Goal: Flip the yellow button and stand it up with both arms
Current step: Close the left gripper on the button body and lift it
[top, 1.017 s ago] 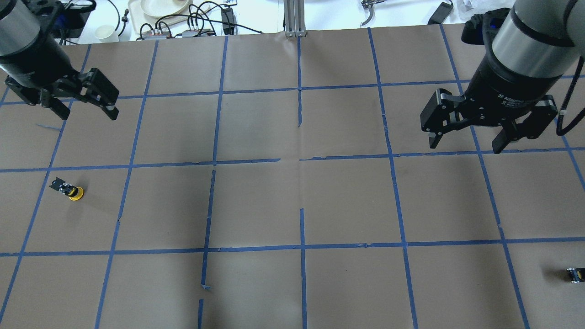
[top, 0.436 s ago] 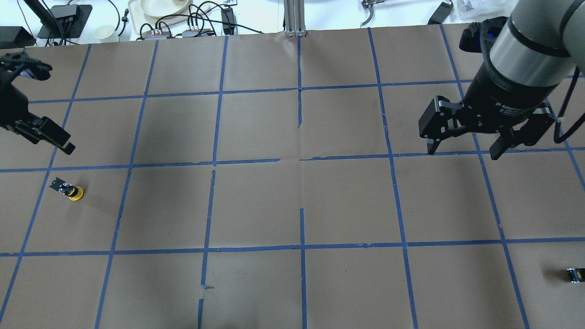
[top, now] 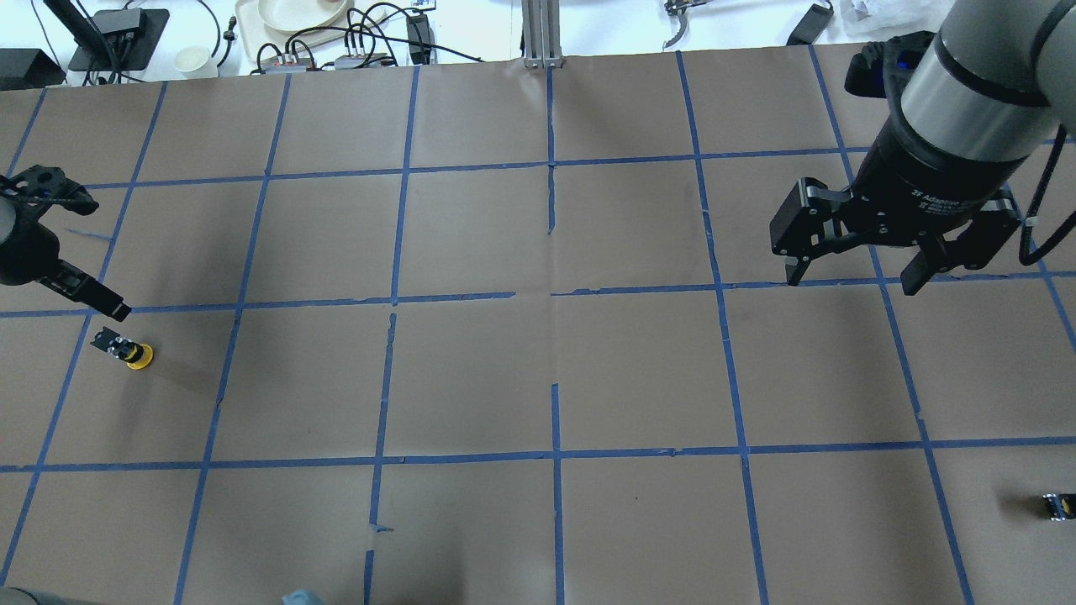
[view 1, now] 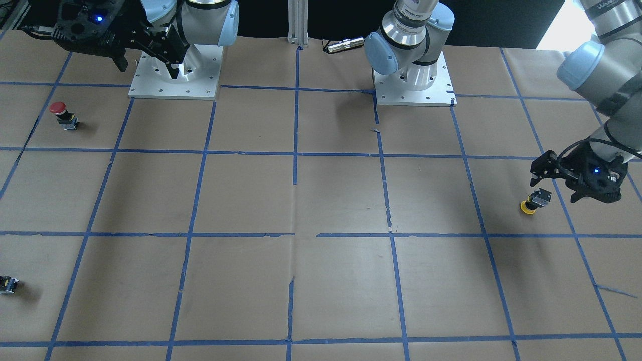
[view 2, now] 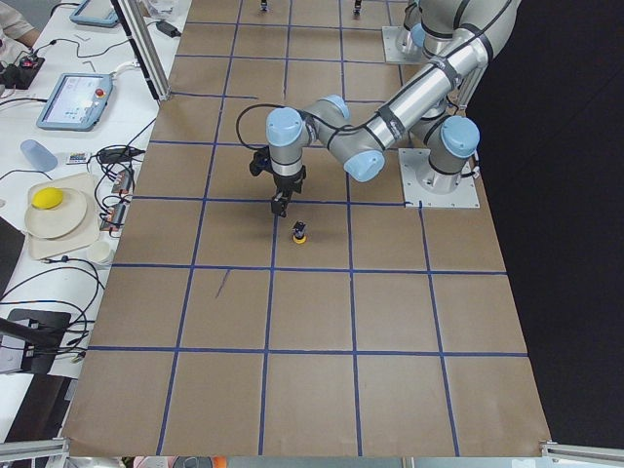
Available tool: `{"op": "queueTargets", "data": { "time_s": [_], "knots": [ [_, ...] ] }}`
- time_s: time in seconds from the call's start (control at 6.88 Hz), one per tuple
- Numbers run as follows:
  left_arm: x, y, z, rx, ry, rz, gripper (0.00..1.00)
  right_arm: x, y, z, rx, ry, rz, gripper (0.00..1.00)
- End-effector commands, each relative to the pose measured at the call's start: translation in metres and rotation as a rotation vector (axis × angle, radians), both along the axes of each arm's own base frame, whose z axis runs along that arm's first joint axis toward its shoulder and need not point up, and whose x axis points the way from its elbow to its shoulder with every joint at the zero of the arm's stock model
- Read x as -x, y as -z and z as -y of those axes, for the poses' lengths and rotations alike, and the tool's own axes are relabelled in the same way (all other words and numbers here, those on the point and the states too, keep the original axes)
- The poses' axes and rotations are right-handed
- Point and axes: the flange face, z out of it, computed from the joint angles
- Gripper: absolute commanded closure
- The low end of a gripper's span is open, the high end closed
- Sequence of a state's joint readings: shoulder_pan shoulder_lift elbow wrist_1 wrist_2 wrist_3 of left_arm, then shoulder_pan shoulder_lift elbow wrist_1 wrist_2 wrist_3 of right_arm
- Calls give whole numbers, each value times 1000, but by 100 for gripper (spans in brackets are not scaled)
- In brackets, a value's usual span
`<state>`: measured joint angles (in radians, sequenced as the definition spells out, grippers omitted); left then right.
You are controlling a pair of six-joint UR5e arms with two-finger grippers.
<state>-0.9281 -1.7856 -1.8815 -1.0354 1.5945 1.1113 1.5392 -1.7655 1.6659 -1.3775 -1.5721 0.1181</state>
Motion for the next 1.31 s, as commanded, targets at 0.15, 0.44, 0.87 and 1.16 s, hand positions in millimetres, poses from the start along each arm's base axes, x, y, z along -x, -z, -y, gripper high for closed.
{"op": "queueTargets", "data": {
  "time_s": [0.15, 0.44, 0.87, 1.16],
  "knots": [
    [-26, 46, -4, -13, -7, -19, 0, -1, 1, 0, -1, -1, 3, 0],
    [-35, 61, -9, -33, -4, -40, 0, 0, 1, 1, -1, 1, 4, 0],
    [-33, 67, -14, -53, 1, -43, 17, -1, 0, 0, 0, 1, 4, 0],
    [-34, 66, -13, -48, 103, -41, 73, 0, 1, 3, -1, 14, 12, 0]
  ]
}}
